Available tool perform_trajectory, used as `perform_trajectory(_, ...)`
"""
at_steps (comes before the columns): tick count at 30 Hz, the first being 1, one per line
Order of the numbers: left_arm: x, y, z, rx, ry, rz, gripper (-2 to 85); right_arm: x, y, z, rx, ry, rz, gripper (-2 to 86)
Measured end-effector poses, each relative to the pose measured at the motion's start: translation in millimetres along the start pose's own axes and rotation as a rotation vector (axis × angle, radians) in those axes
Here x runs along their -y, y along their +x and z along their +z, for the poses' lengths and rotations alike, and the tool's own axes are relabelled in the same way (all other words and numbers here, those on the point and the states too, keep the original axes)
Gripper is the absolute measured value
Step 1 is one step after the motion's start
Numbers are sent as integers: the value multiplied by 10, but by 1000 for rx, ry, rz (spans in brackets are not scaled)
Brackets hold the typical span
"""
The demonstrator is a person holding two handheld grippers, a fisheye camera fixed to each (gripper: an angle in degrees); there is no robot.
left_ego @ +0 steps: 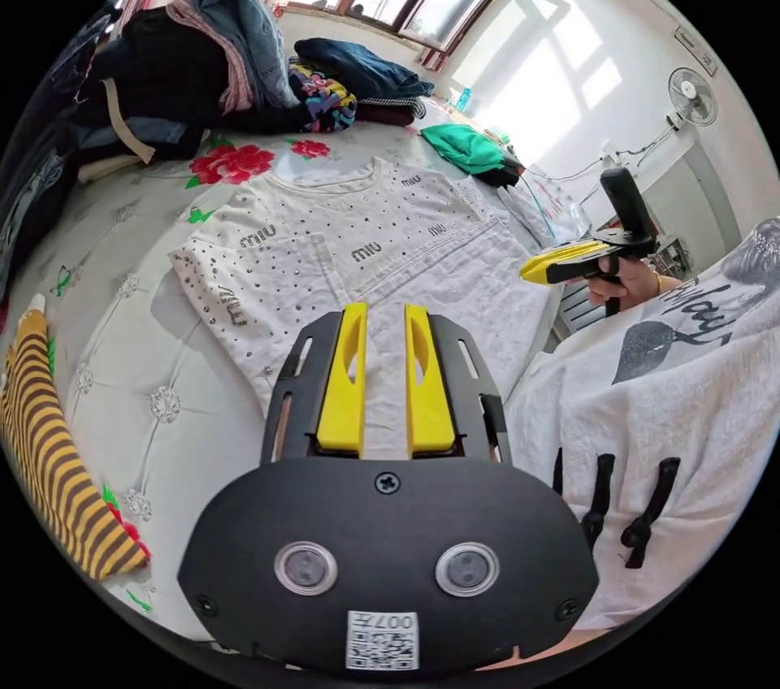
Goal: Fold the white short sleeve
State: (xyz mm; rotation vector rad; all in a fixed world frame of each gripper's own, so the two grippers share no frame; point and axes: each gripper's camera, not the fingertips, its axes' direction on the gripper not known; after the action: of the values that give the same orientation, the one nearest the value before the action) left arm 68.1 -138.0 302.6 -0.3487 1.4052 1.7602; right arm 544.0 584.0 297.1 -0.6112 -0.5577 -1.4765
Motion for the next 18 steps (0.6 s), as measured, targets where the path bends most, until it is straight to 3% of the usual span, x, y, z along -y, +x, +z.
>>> perform_trajectory(5,-98,-164,271,29,-58,-104,54,-47,488,-349,-149,105,119,43)
perform_trajectory(13,-220,-298,730,56,-195,-266,34,-498,2012,-1245,-302,419,657,34)
perform_trajectory(18,-16,-282,905,102,-201,-269,40,-489,2522,-1389,-300,457,748,21)
